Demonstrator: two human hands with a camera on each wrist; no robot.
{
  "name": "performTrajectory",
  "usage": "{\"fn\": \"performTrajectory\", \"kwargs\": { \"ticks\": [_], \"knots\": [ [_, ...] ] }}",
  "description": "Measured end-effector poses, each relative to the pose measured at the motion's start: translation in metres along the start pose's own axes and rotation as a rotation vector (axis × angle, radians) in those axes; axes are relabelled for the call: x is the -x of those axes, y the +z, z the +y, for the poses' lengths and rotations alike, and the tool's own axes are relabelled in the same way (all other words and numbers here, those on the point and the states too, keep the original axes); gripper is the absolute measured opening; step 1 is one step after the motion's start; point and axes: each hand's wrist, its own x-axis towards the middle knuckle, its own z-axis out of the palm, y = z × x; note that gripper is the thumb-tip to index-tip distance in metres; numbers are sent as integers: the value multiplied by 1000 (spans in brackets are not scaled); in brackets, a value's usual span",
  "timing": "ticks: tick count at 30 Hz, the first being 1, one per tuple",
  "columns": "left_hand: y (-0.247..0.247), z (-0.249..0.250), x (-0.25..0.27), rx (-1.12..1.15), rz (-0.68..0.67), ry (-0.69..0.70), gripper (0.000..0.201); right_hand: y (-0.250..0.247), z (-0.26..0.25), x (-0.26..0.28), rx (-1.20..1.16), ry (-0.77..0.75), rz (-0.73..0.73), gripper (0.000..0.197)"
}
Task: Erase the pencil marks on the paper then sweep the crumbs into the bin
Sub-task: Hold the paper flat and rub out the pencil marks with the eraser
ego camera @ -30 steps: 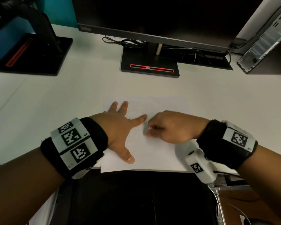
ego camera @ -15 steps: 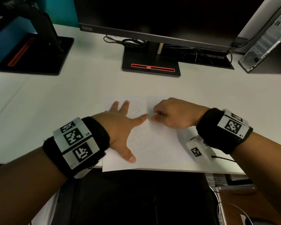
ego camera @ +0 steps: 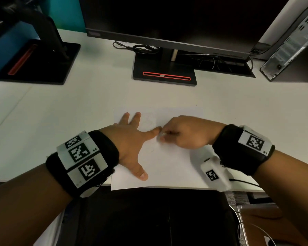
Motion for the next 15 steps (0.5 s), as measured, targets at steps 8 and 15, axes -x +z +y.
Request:
{"fn": "performTrajectory", "kwargs": {
  "ticks": [8,15],
  "knots": [
    [0,-1,-1,6,-11,6,139,0,0,-3,20,5,1,37],
    [3,-2,-3,-2,27,-5,152,-14,10,-9,53,106,95,42]
  ]
}}
